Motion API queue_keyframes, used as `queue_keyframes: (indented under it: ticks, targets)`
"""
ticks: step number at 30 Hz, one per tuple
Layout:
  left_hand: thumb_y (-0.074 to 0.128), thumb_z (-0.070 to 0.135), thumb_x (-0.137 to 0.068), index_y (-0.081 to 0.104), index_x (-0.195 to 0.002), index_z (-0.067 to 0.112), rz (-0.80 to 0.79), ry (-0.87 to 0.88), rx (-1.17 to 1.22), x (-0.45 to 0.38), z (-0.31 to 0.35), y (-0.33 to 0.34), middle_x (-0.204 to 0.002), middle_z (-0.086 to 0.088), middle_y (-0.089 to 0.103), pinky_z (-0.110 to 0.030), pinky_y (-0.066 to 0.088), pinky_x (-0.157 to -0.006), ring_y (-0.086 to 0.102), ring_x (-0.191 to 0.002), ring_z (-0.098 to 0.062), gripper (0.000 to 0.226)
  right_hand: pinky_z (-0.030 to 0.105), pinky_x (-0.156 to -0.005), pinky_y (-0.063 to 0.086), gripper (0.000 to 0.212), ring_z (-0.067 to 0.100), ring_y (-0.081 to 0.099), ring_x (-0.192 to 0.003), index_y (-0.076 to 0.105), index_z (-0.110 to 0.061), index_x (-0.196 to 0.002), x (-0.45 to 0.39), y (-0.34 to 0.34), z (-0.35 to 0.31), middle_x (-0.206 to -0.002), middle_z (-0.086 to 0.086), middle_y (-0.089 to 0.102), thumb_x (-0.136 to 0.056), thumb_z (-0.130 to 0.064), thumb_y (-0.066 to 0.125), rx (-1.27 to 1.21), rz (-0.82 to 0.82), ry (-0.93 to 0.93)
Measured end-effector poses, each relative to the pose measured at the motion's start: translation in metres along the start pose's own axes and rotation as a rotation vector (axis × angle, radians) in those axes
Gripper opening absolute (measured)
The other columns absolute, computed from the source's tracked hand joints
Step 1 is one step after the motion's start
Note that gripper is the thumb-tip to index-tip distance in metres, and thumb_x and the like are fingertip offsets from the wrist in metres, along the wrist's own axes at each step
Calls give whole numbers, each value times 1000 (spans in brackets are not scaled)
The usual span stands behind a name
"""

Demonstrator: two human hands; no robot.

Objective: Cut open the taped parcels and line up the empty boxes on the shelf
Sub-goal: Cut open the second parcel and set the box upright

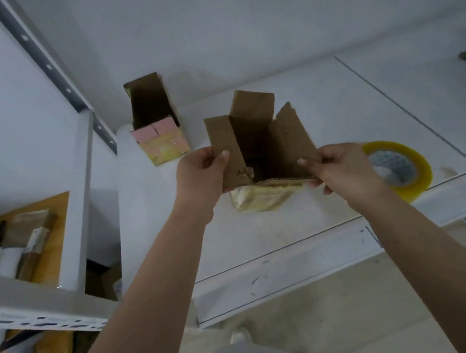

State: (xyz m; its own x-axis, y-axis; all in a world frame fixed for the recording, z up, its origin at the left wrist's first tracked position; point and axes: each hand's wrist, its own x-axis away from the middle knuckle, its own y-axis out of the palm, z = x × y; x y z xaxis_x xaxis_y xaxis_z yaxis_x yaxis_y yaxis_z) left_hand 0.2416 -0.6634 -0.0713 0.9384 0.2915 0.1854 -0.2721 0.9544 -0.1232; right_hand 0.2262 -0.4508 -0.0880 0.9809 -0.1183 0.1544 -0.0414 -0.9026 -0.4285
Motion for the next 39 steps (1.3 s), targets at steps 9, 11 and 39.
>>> queue_keyframes:
  ticks: [9,11,39]
  targets:
    - [58,27,-97,68,-100,9,-6,92,-331,-70,21,-29,-88,-7,69,-25,59,-67,69,-82,-20,20,39,-67,58,29,11,66,-46,64,7,-93,-67,51,-39,-66,15,69,-96,-21,61,109,26,-115]
    - [58,28,-97,68,-101,13,59,164,-433,-83,26,-39,-91,-3,69,-26,58,-69,68,-81,-15,19,29,-58,58,26,7,62,-40,65,6,-94,-85,59,-47,-62,12,68,-97,-19,60,113,21,-106]
    - [57,14,-95,69,-119,23,270,361,-1013,-139,23,-91,-116,-1,69,-44,49,-100,60,-107,-24,28,36,-68,60,56,24,71,-69,49,1,-128,-140,116,-124,-89,10,63,-97,-45,56,277,-64,-239]
